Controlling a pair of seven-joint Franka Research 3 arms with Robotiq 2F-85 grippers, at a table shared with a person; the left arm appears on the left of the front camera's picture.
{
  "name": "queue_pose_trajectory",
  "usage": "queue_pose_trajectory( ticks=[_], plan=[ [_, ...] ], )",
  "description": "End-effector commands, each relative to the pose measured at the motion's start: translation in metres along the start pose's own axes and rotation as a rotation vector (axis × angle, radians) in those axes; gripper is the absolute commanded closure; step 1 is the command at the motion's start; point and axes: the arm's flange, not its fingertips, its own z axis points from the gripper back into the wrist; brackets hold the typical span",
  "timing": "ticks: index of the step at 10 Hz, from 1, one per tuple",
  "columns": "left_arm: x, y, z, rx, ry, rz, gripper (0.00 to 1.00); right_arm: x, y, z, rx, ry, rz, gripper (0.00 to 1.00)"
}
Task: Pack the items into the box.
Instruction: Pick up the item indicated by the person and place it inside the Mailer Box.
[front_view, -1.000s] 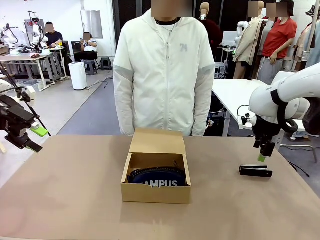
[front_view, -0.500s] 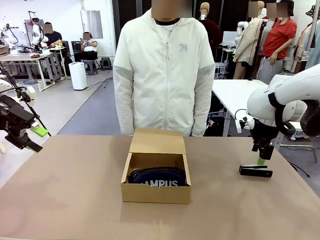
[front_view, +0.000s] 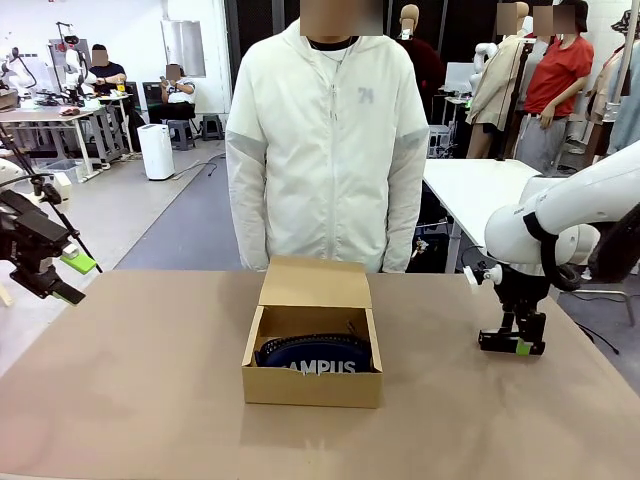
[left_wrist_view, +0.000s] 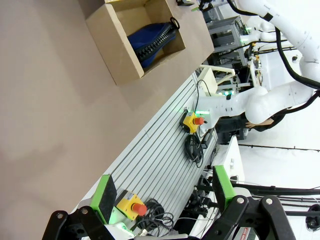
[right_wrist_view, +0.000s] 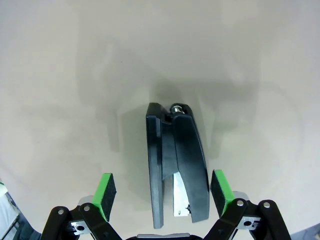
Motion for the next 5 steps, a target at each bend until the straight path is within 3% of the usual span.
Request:
queue_pose_trajectory(
  ticks=[1, 5],
  plan=[
    [-0.0019, 0.0011, 0.0005, 0.007, -0.002, -0.013, 0.0, 0.005, 0.0019, -0.0048, -0.013, 0.008, 0.016, 0.0],
    [-0.0019, 0.0011, 0.0005, 0.007, -0.002, -0.013, 0.0, 0.0064, 0.0033, -0.0125, 0.009, 0.021, -0.005, 0.0]
  ],
)
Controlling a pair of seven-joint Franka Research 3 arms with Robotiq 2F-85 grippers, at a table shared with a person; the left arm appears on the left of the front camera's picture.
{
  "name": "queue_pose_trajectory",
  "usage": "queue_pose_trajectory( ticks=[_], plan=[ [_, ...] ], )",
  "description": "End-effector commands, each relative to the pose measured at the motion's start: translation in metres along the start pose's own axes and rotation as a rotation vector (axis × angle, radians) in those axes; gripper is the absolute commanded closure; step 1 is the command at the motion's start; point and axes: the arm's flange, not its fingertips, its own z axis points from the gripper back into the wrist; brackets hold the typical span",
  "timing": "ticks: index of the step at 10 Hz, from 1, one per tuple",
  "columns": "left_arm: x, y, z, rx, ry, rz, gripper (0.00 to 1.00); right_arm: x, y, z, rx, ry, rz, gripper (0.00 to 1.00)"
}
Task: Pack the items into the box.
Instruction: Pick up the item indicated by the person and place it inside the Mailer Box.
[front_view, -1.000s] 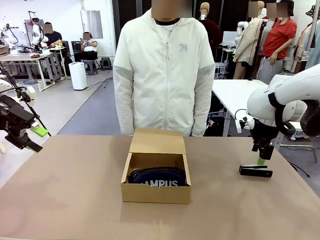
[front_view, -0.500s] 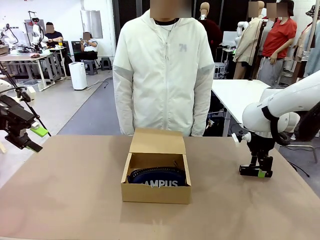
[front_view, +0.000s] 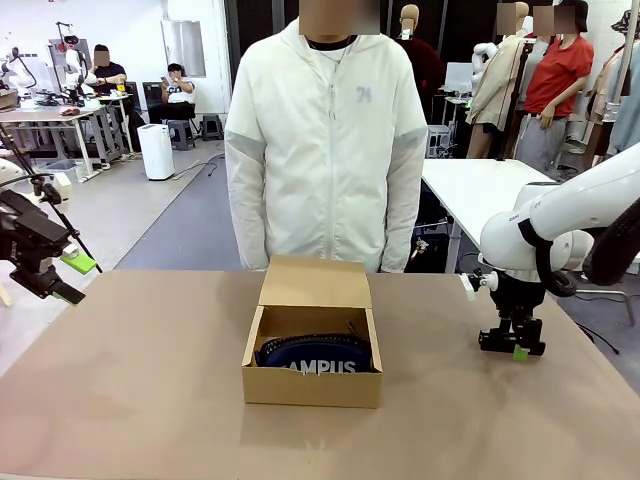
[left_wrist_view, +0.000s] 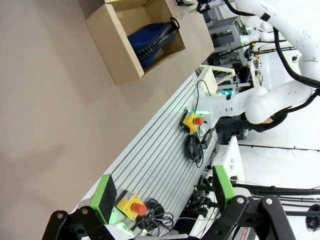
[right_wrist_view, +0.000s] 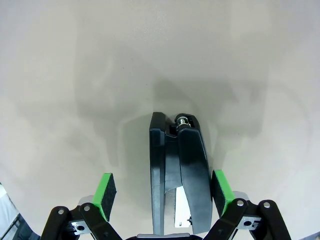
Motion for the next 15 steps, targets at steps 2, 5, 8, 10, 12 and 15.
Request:
queue_pose_trajectory(
  ticks=[2, 5, 8, 10, 12, 15],
  plan=[
    [-0.002, 0.001, 0.0, 0.007, -0.002, -0.013, 0.0, 0.004, 0.003, -0.003, 0.016, 0.028, -0.015, 0.0],
    [-0.002, 0.001, 0.0, 0.007, -0.002, -0.013, 0.0, 0.004, 0.004, -0.005, 0.041, 0.016, -0.01, 1.0],
    [-0.002, 0.001, 0.0, 0.007, -0.002, -0.013, 0.0, 0.003, 0.006, -0.009, 0.045, 0.014, -0.008, 1.0],
    [-0.002, 0.001, 0.0, 0.007, -0.002, -0.013, 0.0, 0.003, 0.006, -0.009, 0.045, 0.011, -0.008, 1.0],
    [-0.002, 0.001, 0.0, 0.007, -0.002, -0.013, 0.0, 0.002, 0.006, -0.008, 0.045, 0.012, -0.007, 1.0],
    [-0.002, 0.001, 0.0, 0.007, -0.002, -0.013, 0.0, 0.004, 0.011, 0.028, 0.023, -0.059, -0.039, 1.0]
  ],
)
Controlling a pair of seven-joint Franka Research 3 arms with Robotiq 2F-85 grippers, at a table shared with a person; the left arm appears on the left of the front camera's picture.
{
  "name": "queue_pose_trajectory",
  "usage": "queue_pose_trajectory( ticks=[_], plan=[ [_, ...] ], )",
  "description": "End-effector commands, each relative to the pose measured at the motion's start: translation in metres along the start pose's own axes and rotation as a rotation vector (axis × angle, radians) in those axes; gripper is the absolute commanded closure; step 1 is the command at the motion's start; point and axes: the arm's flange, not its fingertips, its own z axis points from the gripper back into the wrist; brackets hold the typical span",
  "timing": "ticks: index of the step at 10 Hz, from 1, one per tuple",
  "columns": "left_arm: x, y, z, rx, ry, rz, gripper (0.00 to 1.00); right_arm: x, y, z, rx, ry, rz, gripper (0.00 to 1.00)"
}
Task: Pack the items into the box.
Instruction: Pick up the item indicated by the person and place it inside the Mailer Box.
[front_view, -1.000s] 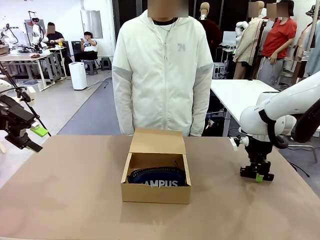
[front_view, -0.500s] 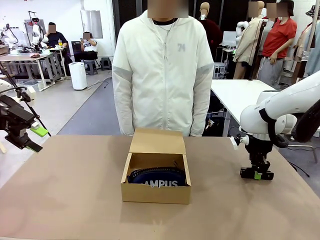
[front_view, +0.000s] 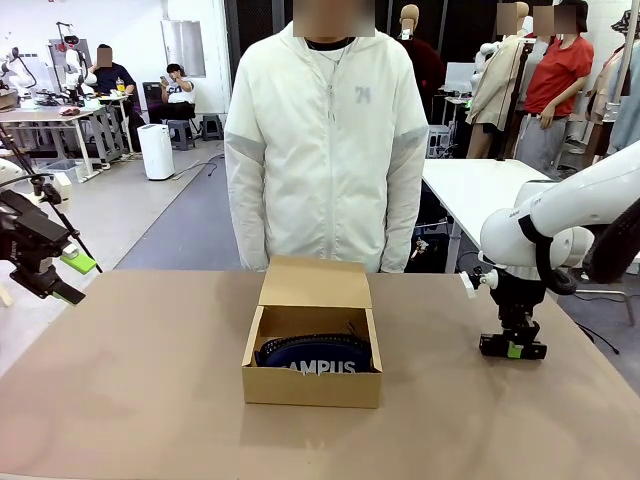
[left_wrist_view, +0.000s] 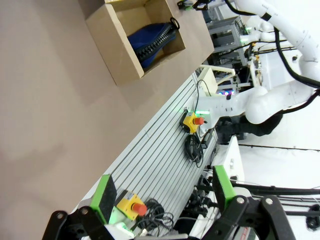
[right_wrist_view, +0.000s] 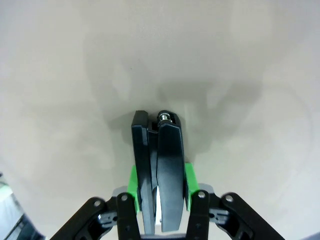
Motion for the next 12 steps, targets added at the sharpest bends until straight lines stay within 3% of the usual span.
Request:
queue_pose_trajectory(
  ticks=[1, 3, 5, 7, 8, 10, 12],
  plan=[
    [-0.002, 0.001, 0.001, 0.007, -0.002, -0.013, 0.0, 0.0, 0.014, 0.067, -0.04, -0.041, -0.098, 1.0],
    [-0.002, 0.001, 0.001, 0.007, -0.002, -0.013, 0.0, -0.003, 0.037, 0.148, -0.005, -0.005, -0.191, 1.0],
    [-0.002, 0.001, 0.001, 0.007, -0.002, -0.013, 0.0, -0.013, 0.063, 0.196, -0.061, 0.042, -0.207, 1.0],
    [-0.002, 0.001, 0.001, 0.007, -0.002, -0.013, 0.0, -0.042, 0.046, 0.186, 0.032, 0.008, -0.278, 1.0],
    [-0.002, 0.001, 0.001, 0.007, -0.002, -0.013, 0.0, -0.021, 0.073, 0.212, -0.056, 0.014, -0.206, 1.0],
    [-0.002, 0.001, 0.001, 0.007, -0.002, -0.013, 0.0, -0.038, 0.067, 0.203, -0.019, 0.014, -0.237, 1.0],
    [-0.002, 0.001, 0.001, 0.007, -0.002, -0.013, 0.0, 0.02, 0.072, 0.199, -0.063, 0.051, -0.145, 1.0]
  ],
)
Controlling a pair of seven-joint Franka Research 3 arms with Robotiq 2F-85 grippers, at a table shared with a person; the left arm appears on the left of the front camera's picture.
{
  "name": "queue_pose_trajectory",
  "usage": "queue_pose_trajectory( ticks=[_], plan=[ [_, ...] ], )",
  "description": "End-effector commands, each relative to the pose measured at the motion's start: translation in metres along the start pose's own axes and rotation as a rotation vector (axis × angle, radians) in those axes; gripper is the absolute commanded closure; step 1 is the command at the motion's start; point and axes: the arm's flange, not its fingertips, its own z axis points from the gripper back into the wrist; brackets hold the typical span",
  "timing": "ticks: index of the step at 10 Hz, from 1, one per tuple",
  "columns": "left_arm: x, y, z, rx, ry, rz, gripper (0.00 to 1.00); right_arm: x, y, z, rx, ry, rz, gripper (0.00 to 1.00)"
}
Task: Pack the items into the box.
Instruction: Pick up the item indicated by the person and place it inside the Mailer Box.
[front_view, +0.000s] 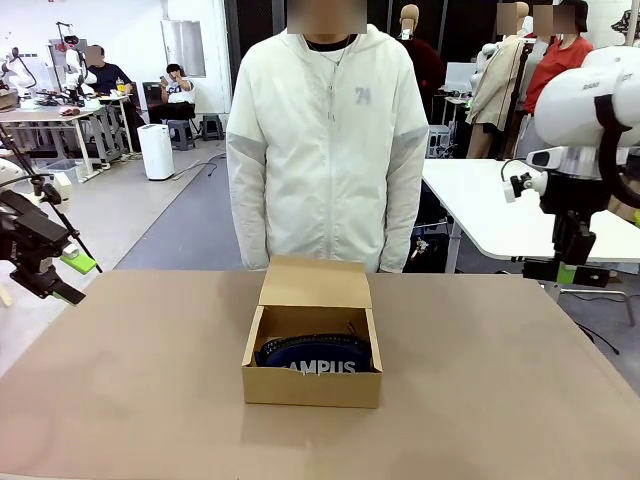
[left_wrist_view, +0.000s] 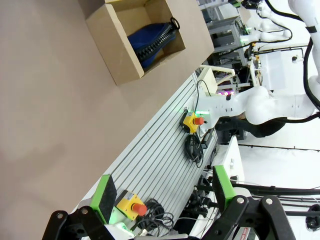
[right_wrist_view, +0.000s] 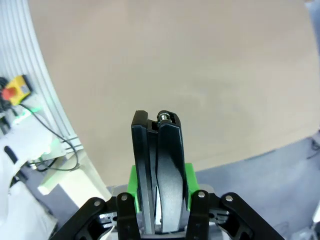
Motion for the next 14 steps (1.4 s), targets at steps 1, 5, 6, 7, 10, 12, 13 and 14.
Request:
queue_pose_trajectory(
  ticks=[1, 5, 6, 7, 10, 12, 13, 14],
  plan=[
    [-0.002, 0.001, 0.001, 0.007, -0.002, -0.013, 0.0, 0.065, 0.025, 0.0, -0.056, 0.021, 0.088, 1.0],
    [-0.002, 0.001, 0.001, 0.007, -0.002, -0.013, 0.0, 0.201, 0.097, -0.014, -0.035, -0.095, 0.362, 1.0],
    [-0.002, 0.001, 0.001, 0.007, -0.002, -0.013, 0.0, 0.24, 0.114, -0.021, -0.026, -0.131, 0.439, 1.0],
    [-0.002, 0.001, 0.001, 0.007, -0.002, -0.013, 0.0, 0.28, 0.132, -0.029, -0.009, -0.17, 0.458, 1.0],
    [-0.002, 0.001, 0.001, 0.007, -0.002, -0.013, 0.0, 0.352, 0.163, -0.068, 0.009, -0.199, 0.377, 1.0],
    [-0.002, 0.001, 0.001, 0.007, -0.002, -0.013, 0.0, 0.344, 0.173, -0.066, 0.0, -0.2, 0.423, 1.0],
    [-0.002, 0.001, 0.001, 0.007, -0.002, -0.013, 0.0, 0.344, 0.173, -0.066, 0.0, -0.2, 0.423, 1.0],
    [-0.002, 0.001, 0.001, 0.007, -0.002, -0.013, 0.0, 0.344, 0.173, -0.066, 0.0, -0.2, 0.423, 1.0]
  ],
)
